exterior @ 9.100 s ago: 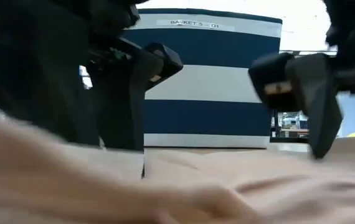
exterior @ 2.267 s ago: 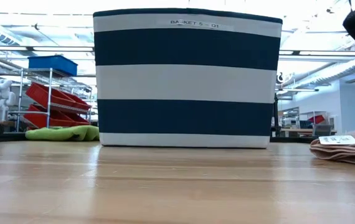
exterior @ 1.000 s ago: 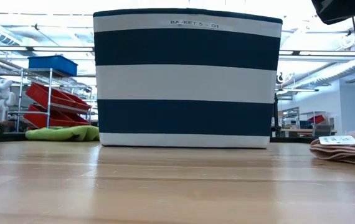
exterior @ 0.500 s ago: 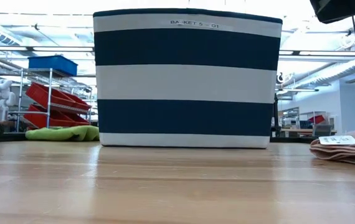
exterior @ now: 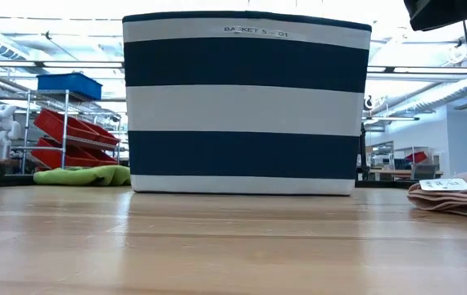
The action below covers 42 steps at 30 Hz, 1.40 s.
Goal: Fold towel
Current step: Fold the green towel
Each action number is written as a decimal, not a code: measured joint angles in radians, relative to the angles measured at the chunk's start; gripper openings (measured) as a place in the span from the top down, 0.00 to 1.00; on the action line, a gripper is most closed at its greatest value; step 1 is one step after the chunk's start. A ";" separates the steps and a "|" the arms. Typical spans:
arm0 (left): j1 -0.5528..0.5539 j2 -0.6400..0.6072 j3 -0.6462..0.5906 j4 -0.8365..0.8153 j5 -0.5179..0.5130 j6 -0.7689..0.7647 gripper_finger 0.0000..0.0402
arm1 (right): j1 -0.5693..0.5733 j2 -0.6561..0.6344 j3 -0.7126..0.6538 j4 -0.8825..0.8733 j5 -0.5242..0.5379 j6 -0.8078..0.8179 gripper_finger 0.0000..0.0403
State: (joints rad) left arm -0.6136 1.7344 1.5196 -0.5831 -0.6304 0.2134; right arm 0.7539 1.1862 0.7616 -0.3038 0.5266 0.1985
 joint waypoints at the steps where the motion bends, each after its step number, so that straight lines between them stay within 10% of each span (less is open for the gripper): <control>1: 0.000 0.000 0.000 0.000 0.000 0.000 0.69 | -0.003 0.000 0.000 0.000 0.000 -0.001 0.51; 13: 0.052 0.001 0.000 0.047 0.000 0.332 0.69 | -0.008 0.000 0.000 0.000 -0.003 0.019 0.51; 42: 0.095 0.001 0.000 0.065 0.131 -0.057 0.69 | -0.008 0.000 0.000 -0.015 -0.002 0.005 0.51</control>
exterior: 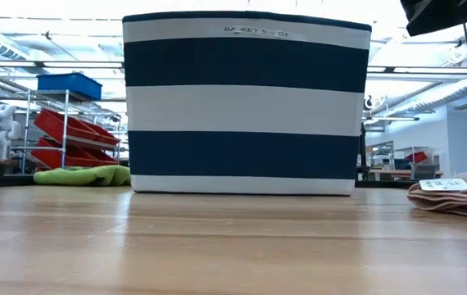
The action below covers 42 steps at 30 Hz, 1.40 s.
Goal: Fold towel
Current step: Fold the green towel
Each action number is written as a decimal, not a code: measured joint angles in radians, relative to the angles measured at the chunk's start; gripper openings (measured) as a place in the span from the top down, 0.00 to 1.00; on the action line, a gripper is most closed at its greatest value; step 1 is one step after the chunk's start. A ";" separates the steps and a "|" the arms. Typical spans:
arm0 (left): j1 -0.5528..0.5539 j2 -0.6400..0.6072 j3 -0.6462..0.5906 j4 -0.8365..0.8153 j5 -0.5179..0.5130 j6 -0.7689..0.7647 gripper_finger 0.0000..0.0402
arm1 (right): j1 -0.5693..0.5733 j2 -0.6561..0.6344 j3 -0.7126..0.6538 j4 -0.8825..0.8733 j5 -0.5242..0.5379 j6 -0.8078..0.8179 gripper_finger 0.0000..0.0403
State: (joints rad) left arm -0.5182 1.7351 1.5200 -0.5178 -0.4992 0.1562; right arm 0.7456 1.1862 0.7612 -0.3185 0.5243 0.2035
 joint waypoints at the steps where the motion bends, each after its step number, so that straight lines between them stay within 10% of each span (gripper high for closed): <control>1: 0.000 0.000 0.000 -0.011 0.000 -0.012 0.69 | 0.000 0.000 0.000 0.000 0.000 0.003 0.51; 19: 0.064 -0.028 -0.338 -0.105 0.019 -0.231 0.69 | 0.000 0.051 0.000 -0.006 -0.004 0.041 0.51; 42: 0.208 -0.595 -1.009 -0.042 -0.193 -0.698 0.69 | 0.000 0.072 0.000 -0.007 -0.005 0.043 0.51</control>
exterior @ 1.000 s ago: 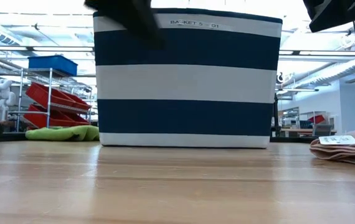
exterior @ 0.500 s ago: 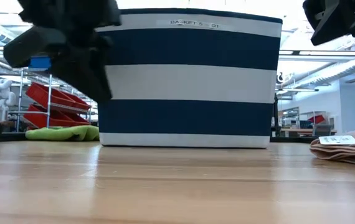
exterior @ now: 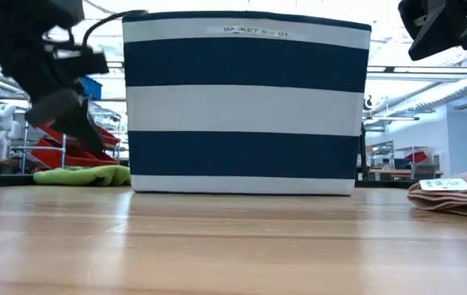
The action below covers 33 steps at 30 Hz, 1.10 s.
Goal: Fold towel
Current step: Fold the green towel
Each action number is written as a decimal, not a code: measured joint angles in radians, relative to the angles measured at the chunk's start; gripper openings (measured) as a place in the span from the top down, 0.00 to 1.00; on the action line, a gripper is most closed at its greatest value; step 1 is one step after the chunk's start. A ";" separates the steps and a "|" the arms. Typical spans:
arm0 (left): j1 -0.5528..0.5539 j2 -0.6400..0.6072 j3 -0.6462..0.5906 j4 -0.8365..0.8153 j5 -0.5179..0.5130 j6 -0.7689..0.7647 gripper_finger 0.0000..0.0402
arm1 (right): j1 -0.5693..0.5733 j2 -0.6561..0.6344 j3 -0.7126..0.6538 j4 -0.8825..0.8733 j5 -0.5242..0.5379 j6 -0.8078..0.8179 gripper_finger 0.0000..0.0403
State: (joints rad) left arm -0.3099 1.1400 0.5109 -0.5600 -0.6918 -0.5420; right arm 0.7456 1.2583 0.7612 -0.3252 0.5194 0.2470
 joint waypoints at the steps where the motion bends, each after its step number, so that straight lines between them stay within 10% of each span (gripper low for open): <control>1: 0.019 -0.008 -0.018 -0.004 -0.007 -0.014 0.69 | 0.000 0.000 0.000 0.000 0.000 0.000 0.51; 15: 0.245 -0.019 -0.065 0.005 -0.134 0.068 0.50 | 0.000 0.000 0.000 0.006 0.005 0.003 0.51; 33: 0.488 -0.014 -0.231 0.307 0.039 0.189 0.47 | 0.000 0.000 0.000 0.006 0.004 0.029 0.51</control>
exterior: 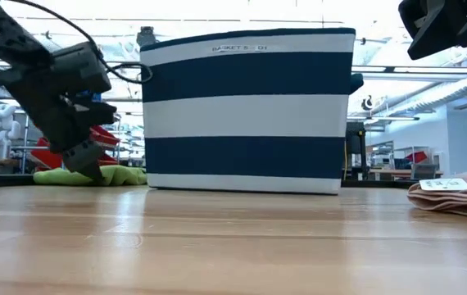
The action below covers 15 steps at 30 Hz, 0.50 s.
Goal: Fold towel
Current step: Fold the green towel
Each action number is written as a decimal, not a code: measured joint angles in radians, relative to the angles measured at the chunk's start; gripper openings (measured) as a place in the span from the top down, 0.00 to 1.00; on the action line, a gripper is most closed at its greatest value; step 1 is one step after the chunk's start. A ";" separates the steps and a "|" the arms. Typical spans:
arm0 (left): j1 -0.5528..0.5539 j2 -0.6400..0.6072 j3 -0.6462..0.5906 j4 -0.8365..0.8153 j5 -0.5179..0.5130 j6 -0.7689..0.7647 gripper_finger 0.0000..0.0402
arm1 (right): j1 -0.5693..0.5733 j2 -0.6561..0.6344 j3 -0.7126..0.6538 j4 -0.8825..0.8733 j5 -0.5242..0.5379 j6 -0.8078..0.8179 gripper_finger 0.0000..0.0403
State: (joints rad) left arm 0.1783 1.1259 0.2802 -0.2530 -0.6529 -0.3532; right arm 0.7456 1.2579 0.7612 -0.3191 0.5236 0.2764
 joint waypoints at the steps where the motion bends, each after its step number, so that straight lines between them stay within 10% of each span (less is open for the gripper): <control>1: 0.013 0.000 -0.012 0.021 0.000 -0.002 0.47 | 0.000 0.000 0.000 0.000 0.000 0.000 0.51; 8: 0.109 -0.001 -0.099 0.215 0.107 0.002 0.54 | 0.000 0.000 0.000 0.000 0.000 0.000 0.51; 15: 0.137 -0.002 -0.126 0.265 0.212 0.023 0.88 | 0.000 0.000 0.000 0.000 0.000 0.001 0.51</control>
State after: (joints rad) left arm 0.3149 1.1240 0.1547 0.0117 -0.4411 -0.3302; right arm 0.7456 1.2579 0.7612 -0.3191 0.5236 0.2772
